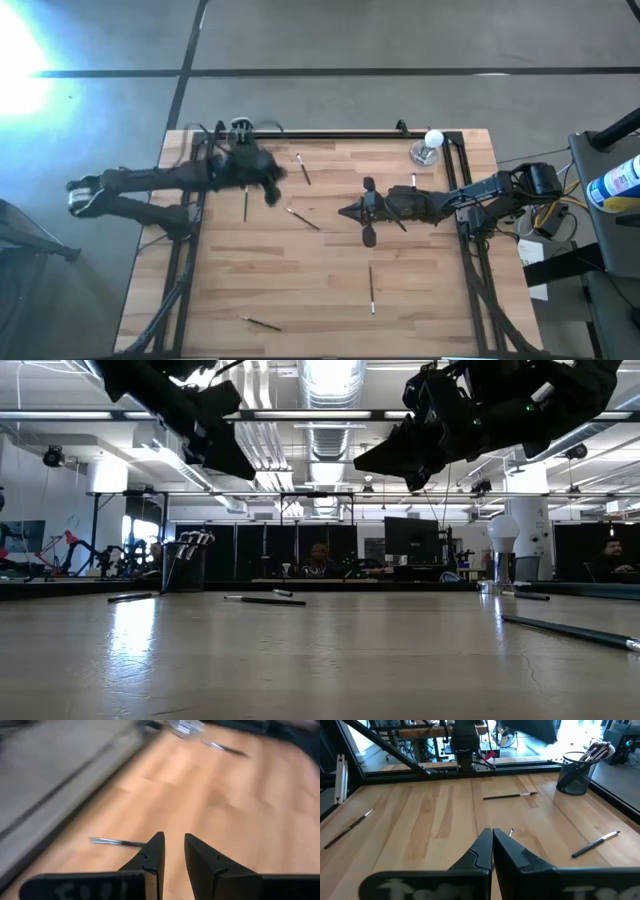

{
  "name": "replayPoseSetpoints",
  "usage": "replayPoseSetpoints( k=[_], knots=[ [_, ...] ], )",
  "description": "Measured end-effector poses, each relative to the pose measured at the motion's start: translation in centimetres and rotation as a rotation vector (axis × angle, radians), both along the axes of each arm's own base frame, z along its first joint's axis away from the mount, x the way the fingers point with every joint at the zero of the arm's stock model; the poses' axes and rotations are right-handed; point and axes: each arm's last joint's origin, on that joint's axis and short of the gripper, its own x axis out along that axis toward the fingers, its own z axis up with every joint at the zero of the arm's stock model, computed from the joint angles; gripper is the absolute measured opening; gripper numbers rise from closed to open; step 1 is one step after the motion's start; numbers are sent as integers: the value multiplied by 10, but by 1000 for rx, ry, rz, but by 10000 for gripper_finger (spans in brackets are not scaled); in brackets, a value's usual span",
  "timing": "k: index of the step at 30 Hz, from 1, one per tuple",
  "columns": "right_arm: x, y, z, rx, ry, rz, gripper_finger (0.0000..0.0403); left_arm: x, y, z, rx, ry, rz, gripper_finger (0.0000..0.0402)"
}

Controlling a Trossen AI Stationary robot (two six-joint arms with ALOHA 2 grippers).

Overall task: Put items in baskets/containers
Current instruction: Put the foundation brush into the pen holder

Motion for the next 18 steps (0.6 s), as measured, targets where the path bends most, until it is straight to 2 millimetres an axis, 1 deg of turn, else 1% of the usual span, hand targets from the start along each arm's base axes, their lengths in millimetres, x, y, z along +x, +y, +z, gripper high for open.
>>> replayPoseSetpoints(
  k=[2,4,6,8,12,18],
  knots=[
    [0,0,0,1,0,0,8,11,-17,-8,-12,35,-65,67],
    [0,0,0,1,1,0,8,21,-31,-19,-49,69,-95,69],
    [0,0,0,3,2,0,9,28,-40,-31,-90,113,-111,73],
    [0,0,-1,3,6,0,9,32,-45,-44,-122,194,-123,78],
    [0,0,-1,3,5,0,9,37,-44,-69,-149,343,-124,91],
    [0,0,-1,4,5,2,9,44,-30,-94,-91,489,-184,99]
  ],
)
